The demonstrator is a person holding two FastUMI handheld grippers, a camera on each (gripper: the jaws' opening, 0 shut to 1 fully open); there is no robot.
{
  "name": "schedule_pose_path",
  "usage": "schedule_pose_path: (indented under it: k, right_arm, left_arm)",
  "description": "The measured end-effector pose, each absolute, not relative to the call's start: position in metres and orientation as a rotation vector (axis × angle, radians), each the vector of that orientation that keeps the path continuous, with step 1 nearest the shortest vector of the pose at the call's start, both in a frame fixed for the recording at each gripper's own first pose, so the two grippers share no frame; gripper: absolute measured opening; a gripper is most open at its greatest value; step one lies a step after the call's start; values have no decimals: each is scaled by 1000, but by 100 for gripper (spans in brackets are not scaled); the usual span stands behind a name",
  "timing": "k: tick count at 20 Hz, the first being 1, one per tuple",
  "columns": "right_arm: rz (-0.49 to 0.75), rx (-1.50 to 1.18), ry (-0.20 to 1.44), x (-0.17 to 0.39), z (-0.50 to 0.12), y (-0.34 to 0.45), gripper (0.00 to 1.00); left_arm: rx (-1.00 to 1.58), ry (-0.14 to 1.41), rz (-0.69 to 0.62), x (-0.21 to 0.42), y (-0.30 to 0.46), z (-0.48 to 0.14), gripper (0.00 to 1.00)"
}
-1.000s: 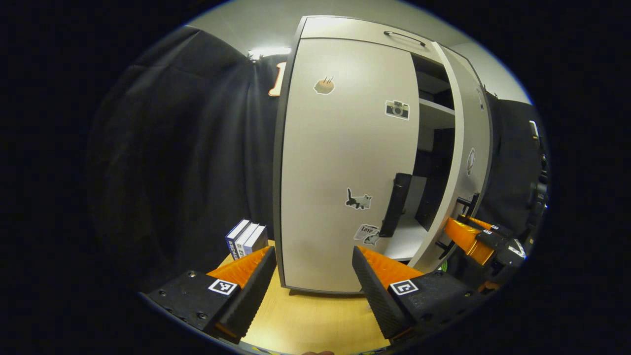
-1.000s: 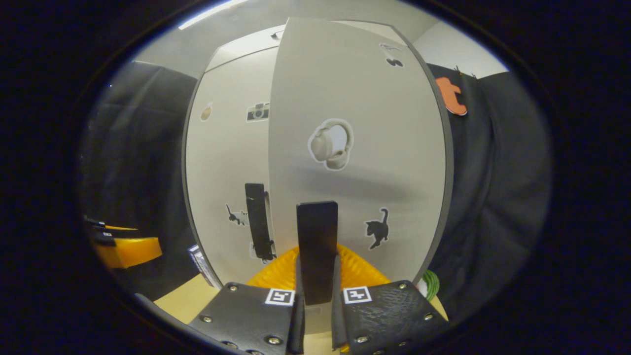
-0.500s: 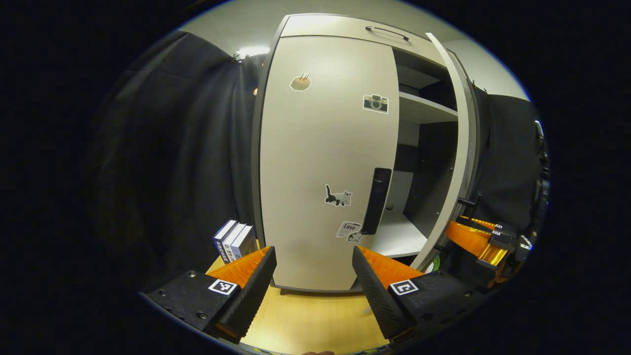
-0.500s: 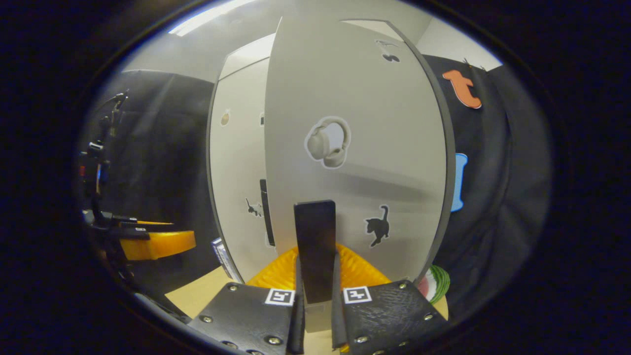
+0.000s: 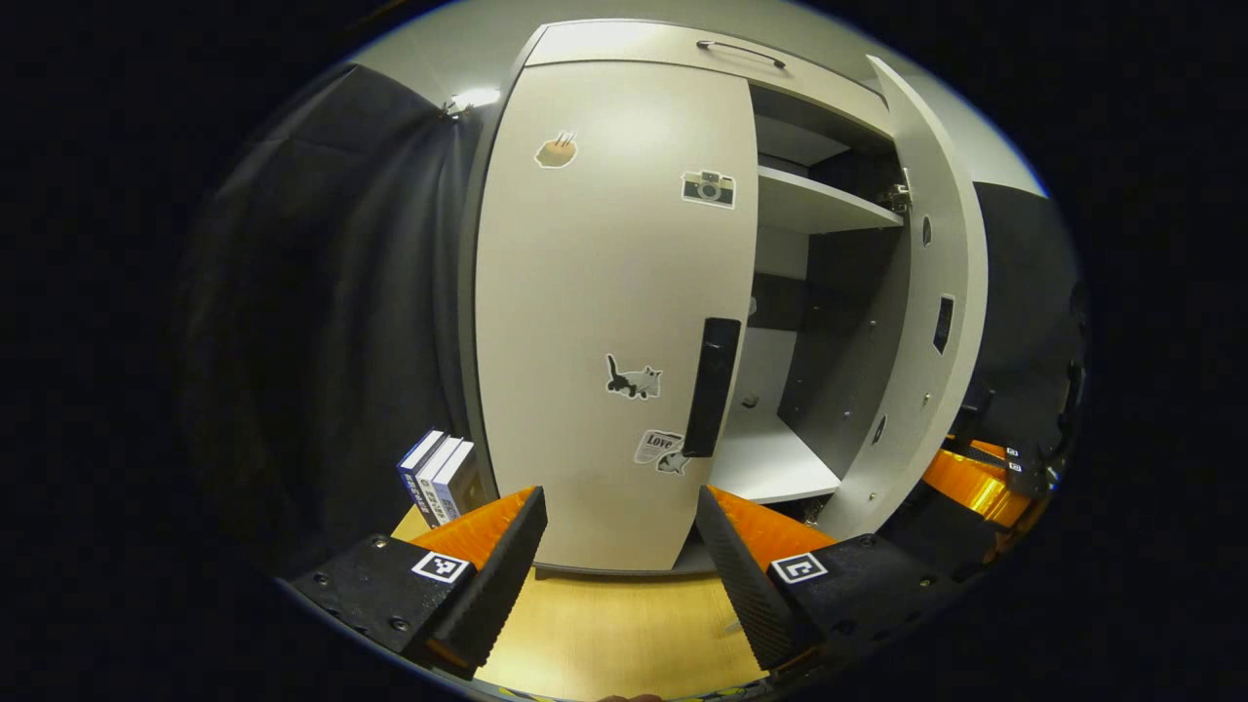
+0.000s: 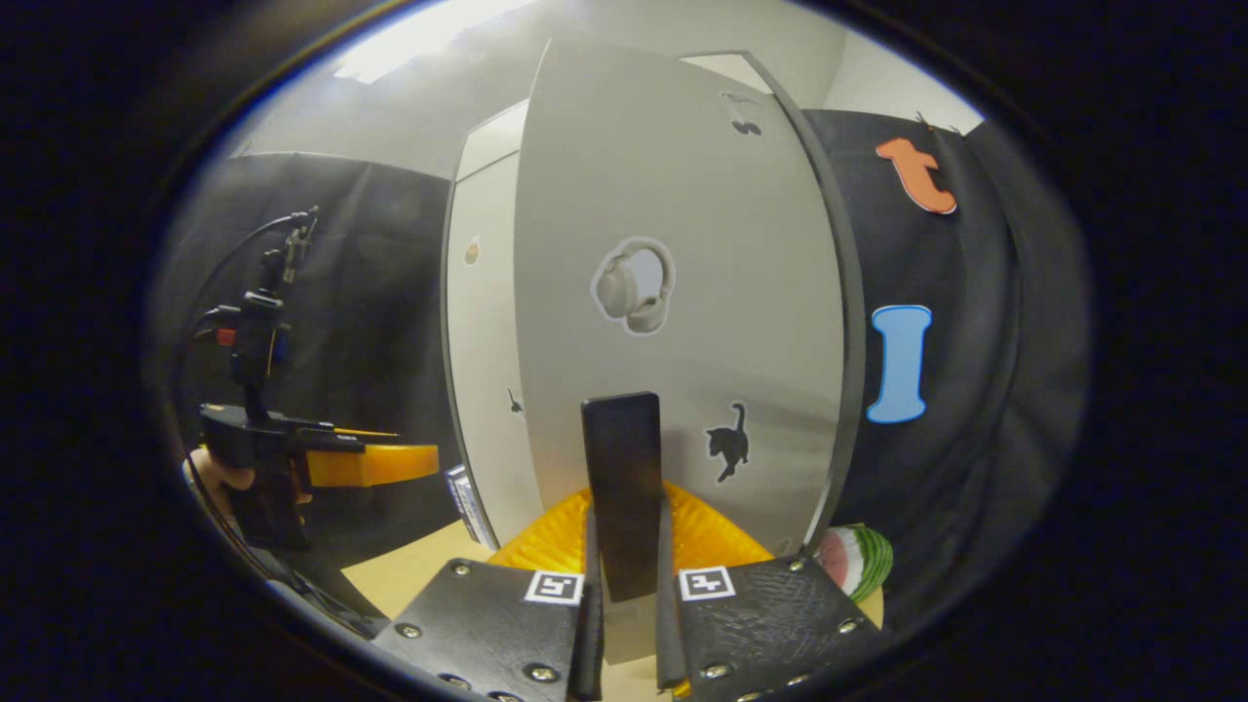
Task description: Open the right door of the double-door shoe cabinet with the right hand, and open the left door with the left hand.
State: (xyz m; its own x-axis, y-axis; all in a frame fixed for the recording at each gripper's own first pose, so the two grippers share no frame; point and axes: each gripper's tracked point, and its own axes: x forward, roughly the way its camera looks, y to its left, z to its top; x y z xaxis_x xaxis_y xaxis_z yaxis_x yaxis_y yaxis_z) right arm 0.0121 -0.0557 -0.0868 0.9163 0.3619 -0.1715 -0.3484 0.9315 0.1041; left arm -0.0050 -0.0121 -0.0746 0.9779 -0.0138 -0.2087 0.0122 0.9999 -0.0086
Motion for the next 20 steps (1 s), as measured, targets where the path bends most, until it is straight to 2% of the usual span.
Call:
schedule_pose_path:
  k: [5, 20]
  right_arm:
    - [307, 82, 186, -2, -84, -78, 21]
    - [-16, 163, 152, -25, -81, -135, 20]
  left_arm:
    - [0, 222, -45, -5, -26, -80, 97]
    - [-15, 242, -156, -19, -70, -87, 96]
